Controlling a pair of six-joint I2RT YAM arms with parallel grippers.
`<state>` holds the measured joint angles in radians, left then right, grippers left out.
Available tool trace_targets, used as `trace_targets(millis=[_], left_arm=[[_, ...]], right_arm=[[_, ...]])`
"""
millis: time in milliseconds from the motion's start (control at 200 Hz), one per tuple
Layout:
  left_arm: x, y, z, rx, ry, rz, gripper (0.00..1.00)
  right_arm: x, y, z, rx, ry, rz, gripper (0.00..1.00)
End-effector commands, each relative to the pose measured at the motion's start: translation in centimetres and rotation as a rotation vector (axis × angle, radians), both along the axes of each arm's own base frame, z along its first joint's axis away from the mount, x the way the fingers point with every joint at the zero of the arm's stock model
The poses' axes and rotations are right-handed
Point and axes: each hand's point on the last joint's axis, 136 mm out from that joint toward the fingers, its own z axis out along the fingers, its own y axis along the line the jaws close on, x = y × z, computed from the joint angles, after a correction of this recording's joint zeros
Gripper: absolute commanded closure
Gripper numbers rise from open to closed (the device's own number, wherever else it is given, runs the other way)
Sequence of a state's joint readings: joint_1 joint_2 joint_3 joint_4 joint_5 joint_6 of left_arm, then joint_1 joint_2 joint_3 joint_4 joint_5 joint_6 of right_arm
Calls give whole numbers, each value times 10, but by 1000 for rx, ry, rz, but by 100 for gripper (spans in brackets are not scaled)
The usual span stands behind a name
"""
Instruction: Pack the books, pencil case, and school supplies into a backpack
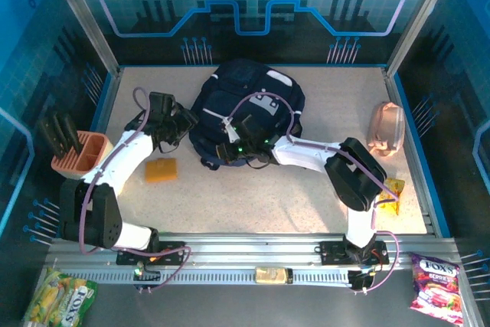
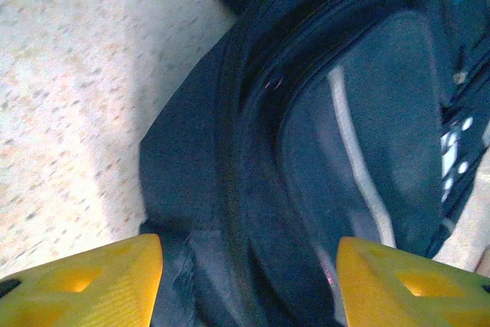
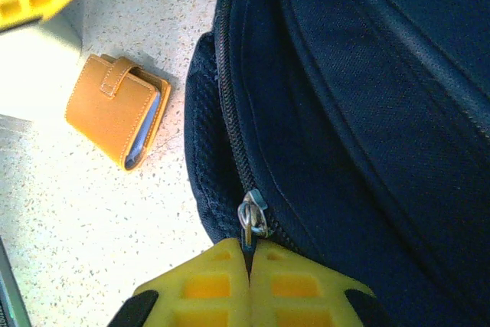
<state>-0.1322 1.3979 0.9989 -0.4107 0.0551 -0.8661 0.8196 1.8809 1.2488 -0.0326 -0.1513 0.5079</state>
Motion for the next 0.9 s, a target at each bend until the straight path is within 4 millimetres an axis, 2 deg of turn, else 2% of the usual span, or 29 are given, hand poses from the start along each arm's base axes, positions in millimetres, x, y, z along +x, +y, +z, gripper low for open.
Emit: trace_targets(millis=[0, 135, 420, 655, 895], left_arm=[[-31, -5, -16, 19, 116, 13, 37], [-30, -22, -17, 30, 124, -12, 38], [-15, -48, -35, 24, 172, -54, 45], [1, -56, -39, 21, 183, -75, 49], [2, -54, -53, 45, 217, -71, 55]], right_arm=[[-4, 23, 21, 88, -11, 51, 100], [-4, 22, 20, 87, -5, 47, 100], [-7, 19, 21, 93, -5, 43, 100], [-9, 18, 20, 96, -3, 45, 100], [-10, 15, 18, 93, 0, 40, 100]])
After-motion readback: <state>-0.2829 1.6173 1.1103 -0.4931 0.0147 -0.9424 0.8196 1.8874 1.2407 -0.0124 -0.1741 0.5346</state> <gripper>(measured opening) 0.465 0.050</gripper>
